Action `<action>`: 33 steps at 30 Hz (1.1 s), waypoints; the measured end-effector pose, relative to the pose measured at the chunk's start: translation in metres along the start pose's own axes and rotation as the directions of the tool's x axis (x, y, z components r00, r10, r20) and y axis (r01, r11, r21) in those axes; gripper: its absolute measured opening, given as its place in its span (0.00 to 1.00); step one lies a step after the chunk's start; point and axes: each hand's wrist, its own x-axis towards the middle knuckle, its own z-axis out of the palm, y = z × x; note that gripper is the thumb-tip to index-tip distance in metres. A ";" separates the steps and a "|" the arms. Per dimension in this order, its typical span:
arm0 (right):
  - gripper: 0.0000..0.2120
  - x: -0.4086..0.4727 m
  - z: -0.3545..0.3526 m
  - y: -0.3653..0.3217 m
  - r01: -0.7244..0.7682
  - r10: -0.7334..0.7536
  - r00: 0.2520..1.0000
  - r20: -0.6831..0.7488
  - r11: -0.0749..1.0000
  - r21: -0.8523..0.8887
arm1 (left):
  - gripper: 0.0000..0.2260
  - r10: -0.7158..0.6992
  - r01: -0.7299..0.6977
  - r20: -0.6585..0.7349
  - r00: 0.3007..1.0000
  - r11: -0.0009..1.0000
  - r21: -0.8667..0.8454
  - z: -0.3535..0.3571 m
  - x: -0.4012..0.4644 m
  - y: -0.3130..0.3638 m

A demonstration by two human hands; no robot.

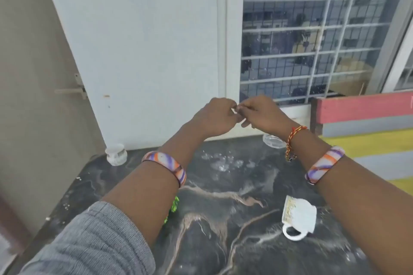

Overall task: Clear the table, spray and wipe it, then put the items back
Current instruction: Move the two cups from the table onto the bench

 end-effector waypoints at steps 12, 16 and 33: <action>0.46 -0.098 0.023 0.144 -0.136 0.590 0.668 0.452 0.695 -0.706 | 0.14 -0.008 -0.039 0.571 0.821 0.997 0.069 0.148 -0.035 0.002; 0.49 -0.109 0.028 0.156 -0.104 0.571 0.694 0.439 0.682 -0.724 | 0.17 -0.029 -0.005 0.598 0.801 0.998 0.055 0.161 -0.034 -0.004; 0.37 0.005 0.196 0.067 -0.335 0.229 0.905 0.357 0.902 0.271 | 0.30 -0.695 0.734 -0.253 0.673 0.668 0.118 0.039 -0.029 -0.287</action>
